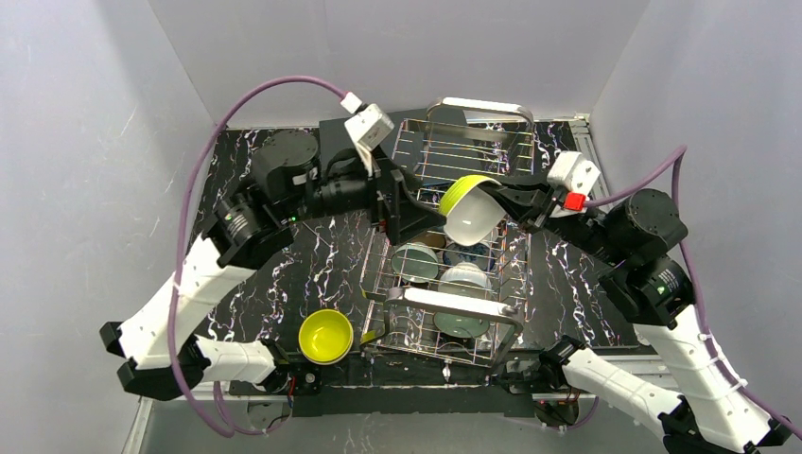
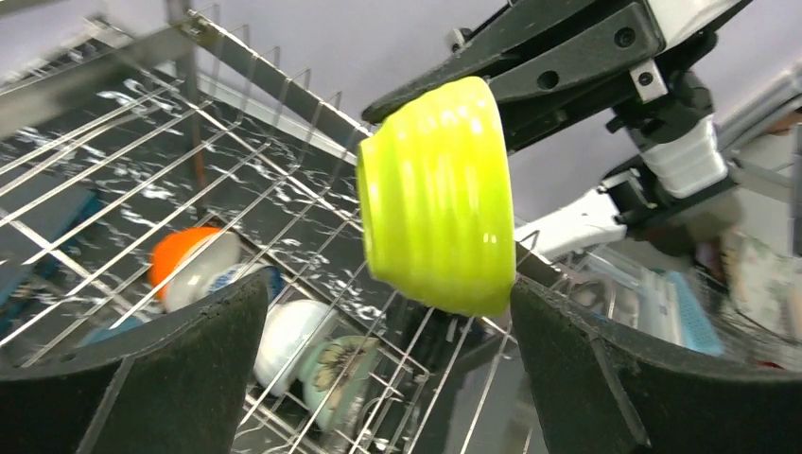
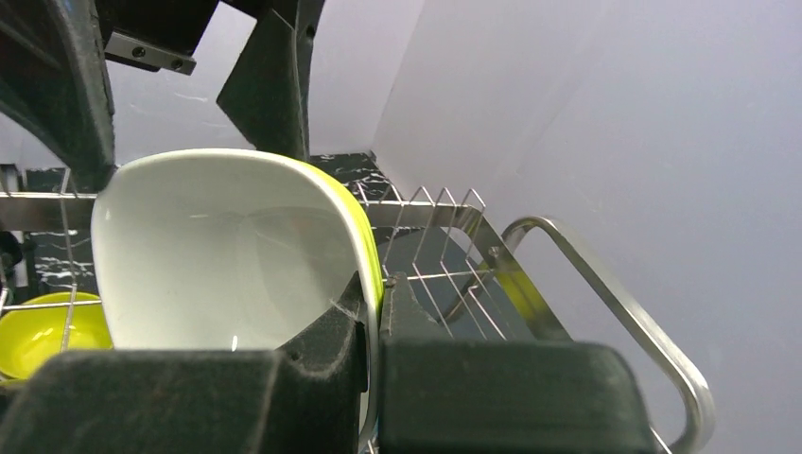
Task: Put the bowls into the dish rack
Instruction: Turn the bowl upside down on the dish rack.
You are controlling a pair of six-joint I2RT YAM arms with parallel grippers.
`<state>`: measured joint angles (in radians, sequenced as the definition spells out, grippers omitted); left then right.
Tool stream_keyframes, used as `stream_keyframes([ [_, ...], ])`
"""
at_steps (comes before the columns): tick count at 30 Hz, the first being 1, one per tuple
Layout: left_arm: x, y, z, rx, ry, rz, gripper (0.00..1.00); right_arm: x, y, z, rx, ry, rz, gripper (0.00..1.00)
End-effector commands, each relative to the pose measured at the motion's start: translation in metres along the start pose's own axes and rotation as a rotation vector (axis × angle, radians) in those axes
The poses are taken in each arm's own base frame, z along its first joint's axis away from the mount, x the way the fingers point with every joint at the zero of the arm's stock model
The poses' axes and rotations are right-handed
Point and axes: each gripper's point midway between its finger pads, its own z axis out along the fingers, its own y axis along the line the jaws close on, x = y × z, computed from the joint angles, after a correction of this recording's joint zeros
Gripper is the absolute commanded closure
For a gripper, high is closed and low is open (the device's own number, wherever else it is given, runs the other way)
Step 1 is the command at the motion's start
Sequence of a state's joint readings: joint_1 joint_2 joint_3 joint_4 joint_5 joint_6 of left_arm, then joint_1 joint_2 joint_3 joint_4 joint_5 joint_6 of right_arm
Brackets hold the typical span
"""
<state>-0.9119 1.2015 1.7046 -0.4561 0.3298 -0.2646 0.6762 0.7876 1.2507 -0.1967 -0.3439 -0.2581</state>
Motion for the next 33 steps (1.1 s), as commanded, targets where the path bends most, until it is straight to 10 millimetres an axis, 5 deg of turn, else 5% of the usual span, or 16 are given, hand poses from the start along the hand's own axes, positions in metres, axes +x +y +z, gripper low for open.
stream_keyframes([
  [1, -0.01, -0.037, 0.008, 0.213, 0.033, -0.13, 0.02, -0.029, -0.002, 0.003, -0.013, -0.107, -0.056, 0.99],
  [7, -0.012, -0.043, 0.021, 0.266, 0.062, -0.177, 0.02, -0.029, 0.0, 0.006, -0.031, -0.114, -0.063, 0.99],
  [13, 0.001, -0.034, 0.035, 0.233, 0.134, -0.213, 0.14, -0.028, -0.001, 0.008, -0.025, -0.116, -0.061, 0.99],
  [24, 0.003, -0.015, 0.032, 0.123, 0.135, -0.16, 0.86, -0.024, -0.01, 0.008, 0.029, -0.101, -0.024, 0.98],
  [27, 0.003, -0.006, 0.033, 0.074, 0.121, -0.136, 1.0, -0.024, -0.01, 0.007, 0.036, -0.103, -0.017, 0.65],
  [29, 0.001, 0.002, 0.033, 0.031, 0.106, -0.113, 1.0, -0.025, -0.009, 0.005, 0.038, -0.112, -0.013, 0.35],
  [33, -0.002, 0.021, 0.035, -0.051, 0.068, -0.044, 1.0, -0.032, -0.01, -0.001, 0.056, -0.141, -0.012, 0.15],
])
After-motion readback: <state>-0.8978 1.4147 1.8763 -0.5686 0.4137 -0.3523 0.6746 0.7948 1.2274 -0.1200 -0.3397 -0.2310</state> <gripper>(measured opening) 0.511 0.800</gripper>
